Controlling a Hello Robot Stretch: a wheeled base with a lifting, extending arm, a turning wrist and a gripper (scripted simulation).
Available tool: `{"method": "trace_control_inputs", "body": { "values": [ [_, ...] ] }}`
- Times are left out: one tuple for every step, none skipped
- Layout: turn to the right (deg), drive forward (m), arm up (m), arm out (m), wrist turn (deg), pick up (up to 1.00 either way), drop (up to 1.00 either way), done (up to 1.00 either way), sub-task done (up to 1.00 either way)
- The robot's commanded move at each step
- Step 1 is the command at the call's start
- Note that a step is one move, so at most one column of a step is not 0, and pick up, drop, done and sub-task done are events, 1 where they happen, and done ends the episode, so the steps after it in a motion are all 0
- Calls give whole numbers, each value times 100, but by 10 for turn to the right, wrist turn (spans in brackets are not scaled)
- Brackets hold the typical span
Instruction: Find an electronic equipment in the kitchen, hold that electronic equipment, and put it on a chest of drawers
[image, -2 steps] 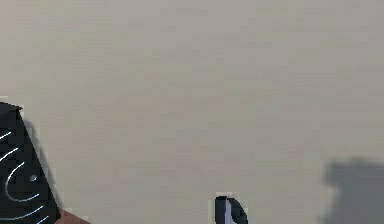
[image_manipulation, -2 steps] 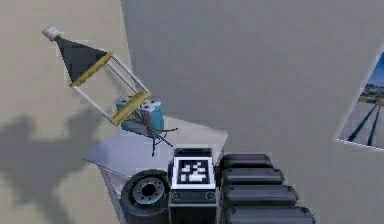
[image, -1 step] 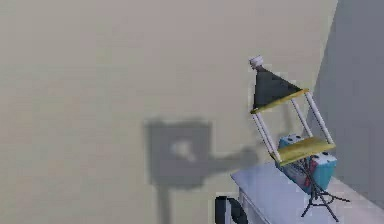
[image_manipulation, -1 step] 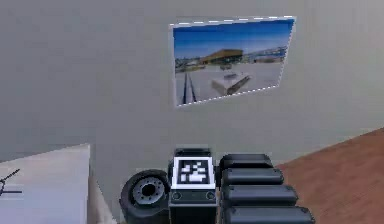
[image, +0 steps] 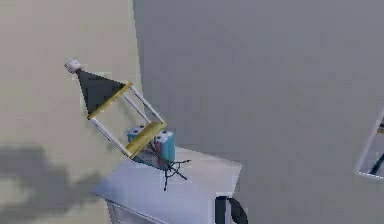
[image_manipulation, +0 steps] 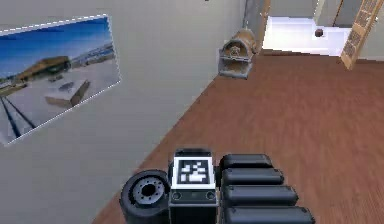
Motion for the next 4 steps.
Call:
{"method": "trace_control_inputs", "body": {
  "values": [
    [330, 0, 0, 0, 0, 0, 0, 0, 0],
    [0, 30, 0, 0, 0, 0, 0, 0, 0],
    [-450, 0, 0, 0, 0, 0, 0, 0, 0],
    [-450, 0, 0, 0, 0, 0, 0, 0, 0]
  ]
}}
